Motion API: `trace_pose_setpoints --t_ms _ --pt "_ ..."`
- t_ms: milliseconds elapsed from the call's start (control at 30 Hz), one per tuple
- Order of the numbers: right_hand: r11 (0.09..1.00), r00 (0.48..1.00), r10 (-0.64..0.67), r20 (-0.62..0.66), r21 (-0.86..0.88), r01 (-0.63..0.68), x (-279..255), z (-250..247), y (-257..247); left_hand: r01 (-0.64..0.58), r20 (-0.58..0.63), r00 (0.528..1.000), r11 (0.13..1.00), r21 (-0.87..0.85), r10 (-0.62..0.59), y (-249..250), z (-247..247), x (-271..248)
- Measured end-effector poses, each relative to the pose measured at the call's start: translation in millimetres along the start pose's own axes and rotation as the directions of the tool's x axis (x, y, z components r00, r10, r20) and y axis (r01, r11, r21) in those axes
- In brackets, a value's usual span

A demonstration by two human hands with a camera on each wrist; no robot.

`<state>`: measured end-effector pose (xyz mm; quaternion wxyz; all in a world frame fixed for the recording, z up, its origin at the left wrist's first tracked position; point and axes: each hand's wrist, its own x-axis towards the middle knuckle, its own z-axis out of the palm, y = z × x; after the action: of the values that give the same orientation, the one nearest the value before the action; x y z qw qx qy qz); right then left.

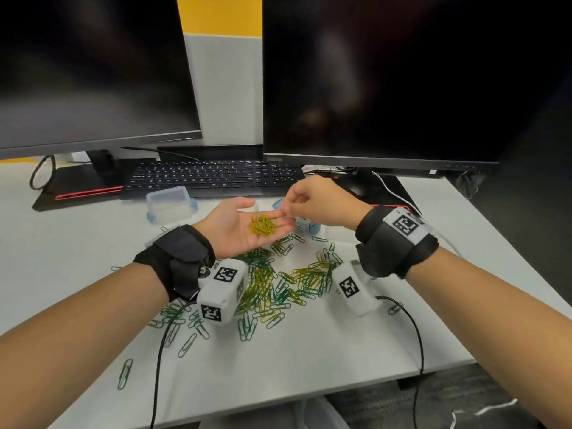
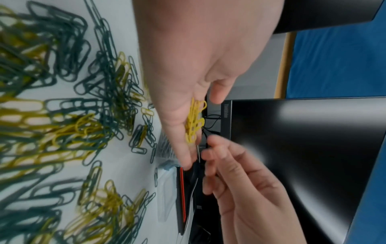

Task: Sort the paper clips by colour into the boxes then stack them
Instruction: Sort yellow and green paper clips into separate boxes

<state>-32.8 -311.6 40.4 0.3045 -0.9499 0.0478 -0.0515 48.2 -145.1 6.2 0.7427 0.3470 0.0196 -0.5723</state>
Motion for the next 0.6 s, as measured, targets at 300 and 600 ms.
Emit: trace_pose_setpoints --t_ms 300,600 --pt "0.999 0.992 0.021 0.124 0.028 -0.025 0 15 -7 -0.013 0.031 0.999 1.0 0.019 0.013 -15 5 6" --pt "0.993 0.983 0.06 0.171 0.095 -0.077 5 6 -8 0.005 0.068 0.998 1.0 0.02 -0.006 -13 9 7"
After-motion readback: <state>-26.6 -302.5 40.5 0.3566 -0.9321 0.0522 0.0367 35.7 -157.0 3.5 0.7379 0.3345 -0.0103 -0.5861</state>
